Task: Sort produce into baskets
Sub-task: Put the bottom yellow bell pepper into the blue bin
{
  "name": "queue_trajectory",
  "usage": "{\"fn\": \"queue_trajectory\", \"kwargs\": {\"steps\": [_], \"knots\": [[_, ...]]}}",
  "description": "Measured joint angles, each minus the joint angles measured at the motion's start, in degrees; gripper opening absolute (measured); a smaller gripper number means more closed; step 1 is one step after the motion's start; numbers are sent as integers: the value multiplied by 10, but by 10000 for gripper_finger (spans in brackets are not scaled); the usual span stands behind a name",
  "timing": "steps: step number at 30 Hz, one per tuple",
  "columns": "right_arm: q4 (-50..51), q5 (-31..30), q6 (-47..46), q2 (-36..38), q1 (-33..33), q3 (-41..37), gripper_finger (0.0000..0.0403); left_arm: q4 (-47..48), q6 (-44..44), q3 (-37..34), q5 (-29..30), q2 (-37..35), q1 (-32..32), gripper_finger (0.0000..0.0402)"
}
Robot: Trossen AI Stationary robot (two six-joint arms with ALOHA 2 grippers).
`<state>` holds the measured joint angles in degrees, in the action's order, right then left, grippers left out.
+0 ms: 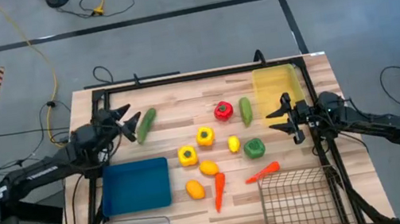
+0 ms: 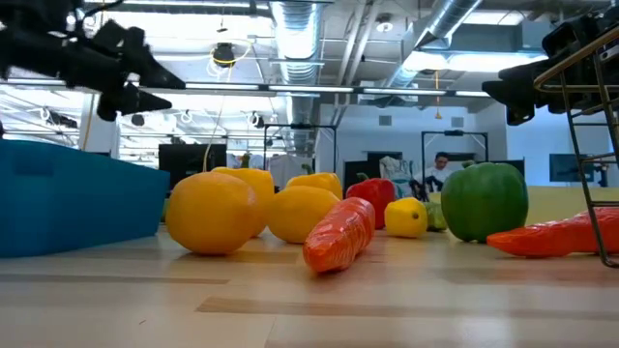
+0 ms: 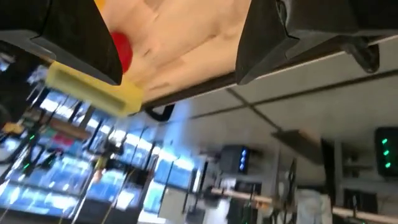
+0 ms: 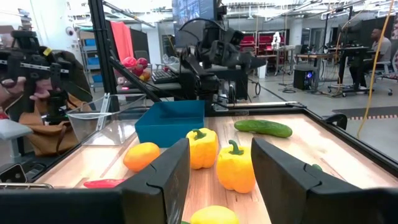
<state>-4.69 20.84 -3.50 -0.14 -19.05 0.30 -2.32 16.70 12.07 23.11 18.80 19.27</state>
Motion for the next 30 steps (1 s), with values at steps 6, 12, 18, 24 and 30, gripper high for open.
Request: {"fn": "queue_trajectory", "kwargs": {"steps": [6,12,18,24,30], "knots": [[0,0,0,0,0,0,198,78,2,106,2,180,9,300],[0,0,0,0,0,0,198,170,-37,244,-82,343,16,300],[0,0,0,0,0,0,198,198,-130,354,-255,461,2,300],[0,0,0,0,0,0,198,212,-144,420,-302,536,-35,300],[0,0,0,0,0,0,198,278,-144,454,-303,577,-82,300]]}}
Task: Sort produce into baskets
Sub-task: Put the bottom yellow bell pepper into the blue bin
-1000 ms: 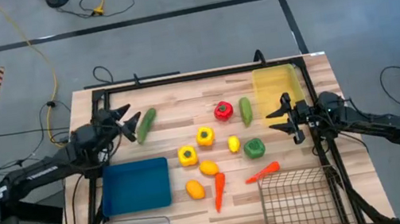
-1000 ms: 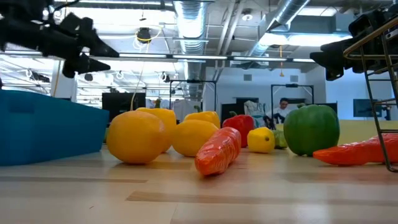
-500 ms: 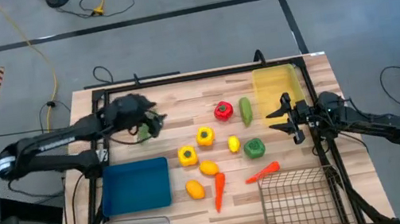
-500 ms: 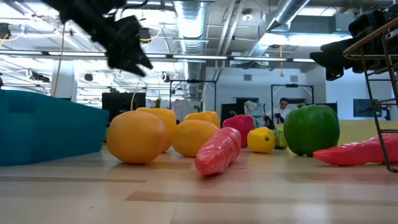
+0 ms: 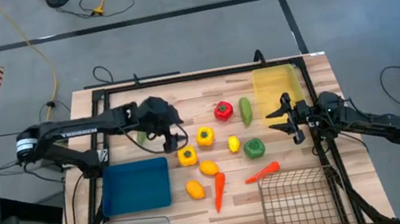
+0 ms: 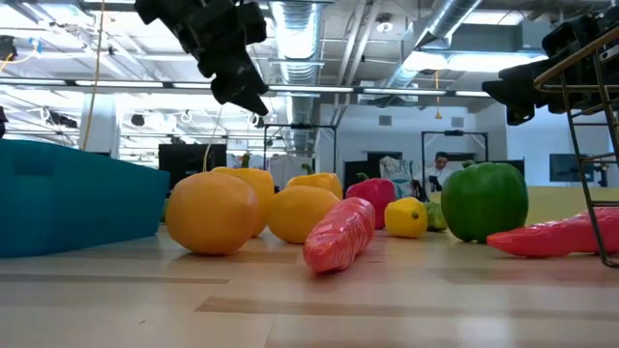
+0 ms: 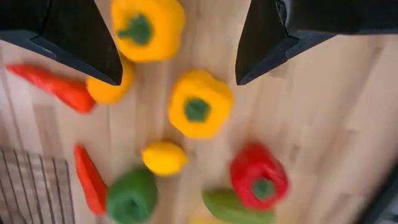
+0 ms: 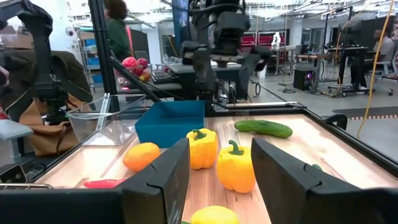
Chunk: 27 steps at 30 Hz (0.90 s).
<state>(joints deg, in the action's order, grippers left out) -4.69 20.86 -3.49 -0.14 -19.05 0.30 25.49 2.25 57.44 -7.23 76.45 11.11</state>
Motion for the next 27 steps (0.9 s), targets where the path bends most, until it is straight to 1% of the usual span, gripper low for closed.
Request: {"fn": "queue_trajectory", "kwargs": {"steps": [3,6,13,16,18,22,23,27], "knots": [[0,0,0,0,0,0,198,16,-1,1,0,7,-19,300],[0,0,0,0,0,0,198,11,1,2,4,5,-29,300],[0,0,0,0,0,0,198,23,60,-3,0,5,-34,303],[0,0,0,0,0,0,198,21,52,-18,-16,6,-39,319],[0,0,0,0,0,0,198,22,51,-26,-24,6,-47,340],[0,0,0,0,0,0,198,16,48,-32,2,6,-58,389],[0,0,0,0,0,0,198,17,42,-32,7,6,-59,394],[0,0,0,0,0,0,198,-1,37,-32,15,21,-63,389]]}}
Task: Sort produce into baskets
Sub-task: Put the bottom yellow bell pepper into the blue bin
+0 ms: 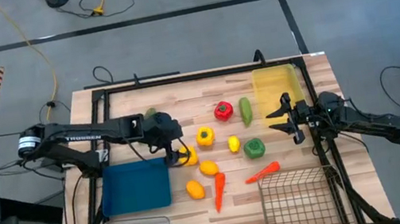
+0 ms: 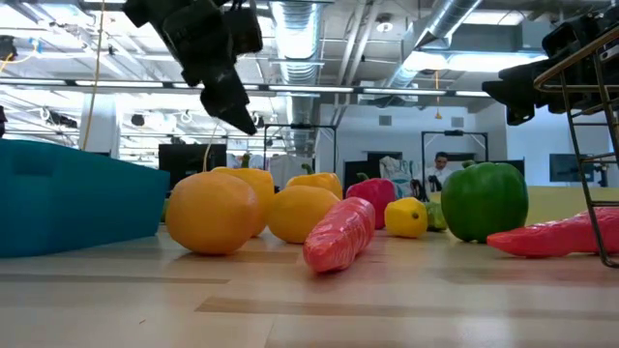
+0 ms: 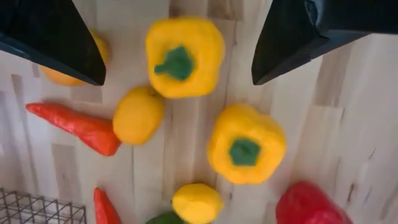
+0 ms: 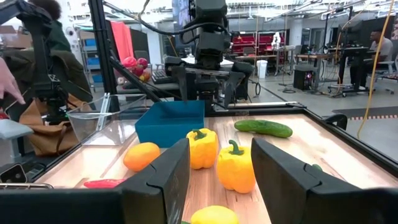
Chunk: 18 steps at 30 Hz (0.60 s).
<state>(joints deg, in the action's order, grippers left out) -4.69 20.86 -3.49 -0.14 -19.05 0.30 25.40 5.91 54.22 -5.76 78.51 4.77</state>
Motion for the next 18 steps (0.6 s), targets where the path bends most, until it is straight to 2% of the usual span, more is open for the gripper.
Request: {"fn": "queue_trajectory", "kwargs": {"steps": [4,12,18], "knots": [[0,0,0,0,0,0,198,3,-3,0,35,37,-10,393],[0,0,0,0,0,0,198,3,-3,0,33,107,-21,399],[0,0,0,0,0,0,198,-7,-11,0,35,127,-25,400]]}}
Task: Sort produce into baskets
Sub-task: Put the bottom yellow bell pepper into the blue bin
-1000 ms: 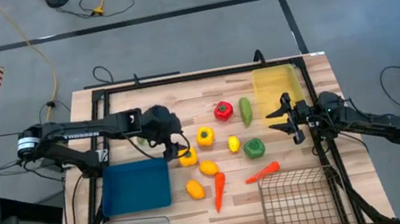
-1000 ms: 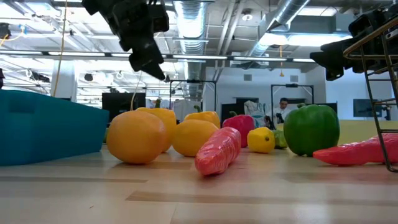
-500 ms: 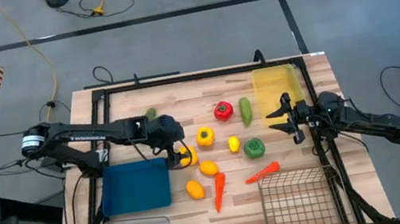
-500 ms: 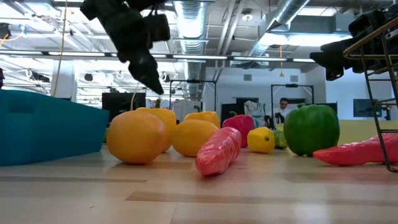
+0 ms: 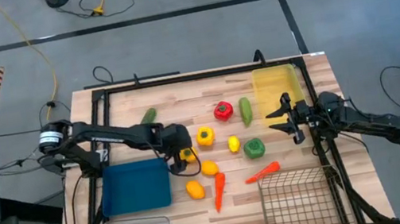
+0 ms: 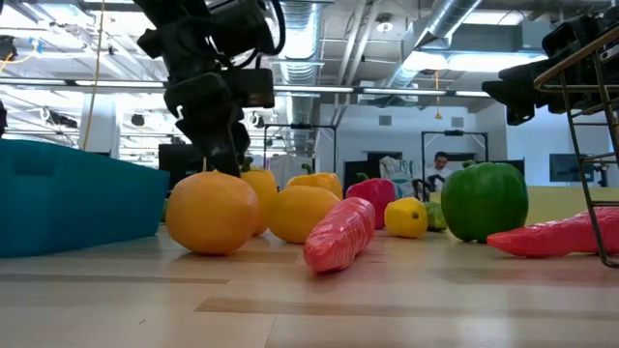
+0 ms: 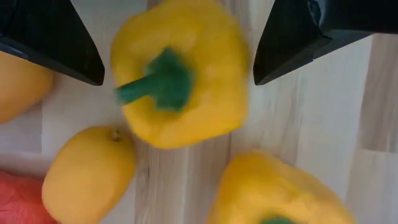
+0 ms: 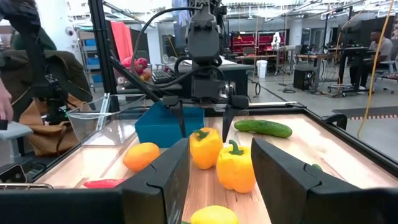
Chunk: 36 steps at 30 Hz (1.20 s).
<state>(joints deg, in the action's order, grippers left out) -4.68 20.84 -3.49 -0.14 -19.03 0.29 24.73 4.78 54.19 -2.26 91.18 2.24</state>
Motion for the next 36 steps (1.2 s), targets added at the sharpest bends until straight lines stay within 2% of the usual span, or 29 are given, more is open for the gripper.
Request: {"fn": "queue_trajectory", "kwargs": {"steps": [16,20,27,32,36], "knots": [[0,0,0,0,0,0,198,-14,9,0,31,18,0,397],[0,0,0,0,0,0,198,-8,14,0,30,28,0,373],[0,0,0,0,0,0,198,-22,15,0,31,33,0,304],[0,0,0,0,0,0,198,-4,12,18,30,33,0,301],[0,0,0,0,0,0,198,58,1,68,25,33,0,305]]}}
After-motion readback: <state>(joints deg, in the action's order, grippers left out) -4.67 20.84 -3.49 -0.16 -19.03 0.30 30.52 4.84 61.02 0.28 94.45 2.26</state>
